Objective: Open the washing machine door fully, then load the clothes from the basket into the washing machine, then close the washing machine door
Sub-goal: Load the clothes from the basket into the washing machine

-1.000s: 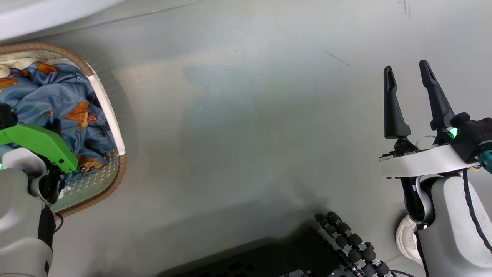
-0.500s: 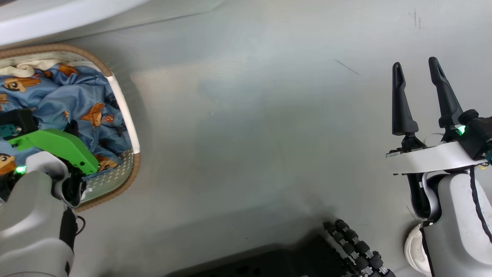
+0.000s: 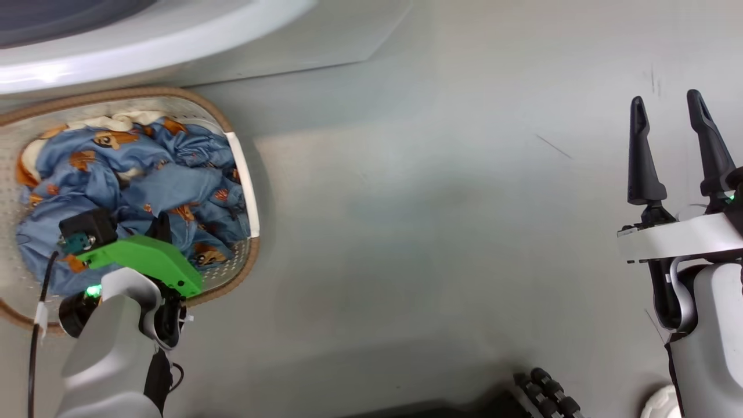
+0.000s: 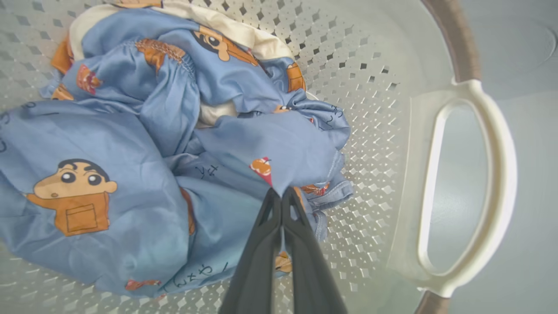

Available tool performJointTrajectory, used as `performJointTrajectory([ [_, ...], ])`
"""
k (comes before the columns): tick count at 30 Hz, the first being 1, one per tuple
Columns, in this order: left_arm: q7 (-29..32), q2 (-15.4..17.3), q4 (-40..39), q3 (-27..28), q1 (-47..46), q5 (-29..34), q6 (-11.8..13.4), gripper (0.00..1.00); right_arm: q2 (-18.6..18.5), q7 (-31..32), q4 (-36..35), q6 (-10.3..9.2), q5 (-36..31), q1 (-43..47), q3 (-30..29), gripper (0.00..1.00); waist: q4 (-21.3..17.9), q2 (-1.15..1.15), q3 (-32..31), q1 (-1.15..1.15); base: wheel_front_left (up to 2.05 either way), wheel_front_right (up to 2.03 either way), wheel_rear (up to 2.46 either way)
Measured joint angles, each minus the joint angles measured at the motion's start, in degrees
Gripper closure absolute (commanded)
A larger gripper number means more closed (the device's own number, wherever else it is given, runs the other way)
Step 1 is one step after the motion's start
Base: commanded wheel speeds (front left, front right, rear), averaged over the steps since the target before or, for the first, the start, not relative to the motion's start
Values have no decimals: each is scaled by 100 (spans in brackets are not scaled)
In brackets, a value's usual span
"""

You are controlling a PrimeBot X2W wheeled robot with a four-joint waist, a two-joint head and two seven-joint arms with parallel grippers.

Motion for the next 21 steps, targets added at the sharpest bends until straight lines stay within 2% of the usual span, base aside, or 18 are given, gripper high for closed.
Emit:
performJointTrajectory([
  [10,-575,-43,-127,-89,522,-192,0,100,-25,0,105,0,0,323,-169,0,331,0,-748,0,0,0,0],
  [21,-735,-79,-505,-268,1096,-303,0,100,7,0,248,0,4,834,-201,0,616,0,-1658,0,0,0,0],
])
